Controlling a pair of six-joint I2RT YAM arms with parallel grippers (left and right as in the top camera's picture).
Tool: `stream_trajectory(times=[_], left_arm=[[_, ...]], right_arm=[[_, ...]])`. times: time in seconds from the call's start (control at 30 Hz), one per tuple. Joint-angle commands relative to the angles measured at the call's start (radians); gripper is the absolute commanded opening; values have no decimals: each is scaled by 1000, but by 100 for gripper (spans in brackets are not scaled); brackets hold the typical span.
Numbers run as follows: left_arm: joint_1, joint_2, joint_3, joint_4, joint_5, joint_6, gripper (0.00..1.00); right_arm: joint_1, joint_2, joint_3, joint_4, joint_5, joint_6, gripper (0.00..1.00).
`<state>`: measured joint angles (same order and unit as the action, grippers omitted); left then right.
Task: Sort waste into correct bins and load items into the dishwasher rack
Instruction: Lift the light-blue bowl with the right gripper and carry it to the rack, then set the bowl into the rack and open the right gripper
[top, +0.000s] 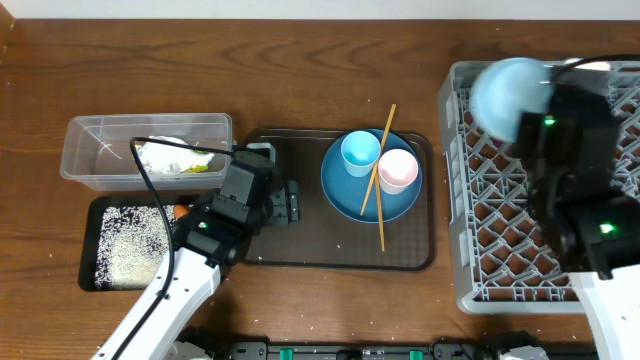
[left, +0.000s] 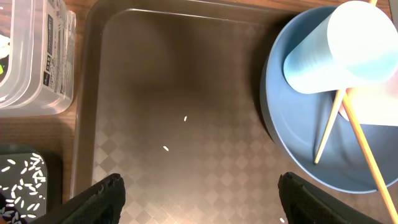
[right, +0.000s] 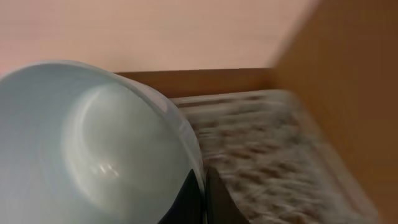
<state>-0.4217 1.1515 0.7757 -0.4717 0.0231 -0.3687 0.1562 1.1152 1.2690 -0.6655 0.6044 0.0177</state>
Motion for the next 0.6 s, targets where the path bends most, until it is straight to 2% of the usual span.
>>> stream_trajectory(times=[0.0,0.07,0.17,0.37,0.57], left_arm=[[-2,-11,14,-2,-7,2,82],[-2,-11,14,-2,-7,2,83],[-2,-11,14,-2,-7,2,92],[-2,-11,14,-2,-7,2,93],[-2,-11,14,-2,-7,2,93]], right_arm=[[-85,17,20,31,183,-142,1],[-142,40,20,69,212,-208,1],[-221,88,20,123,265,-303,1],[-327,241,20,284,406,-520,1],[-344,428,20,448,470,-752,1]])
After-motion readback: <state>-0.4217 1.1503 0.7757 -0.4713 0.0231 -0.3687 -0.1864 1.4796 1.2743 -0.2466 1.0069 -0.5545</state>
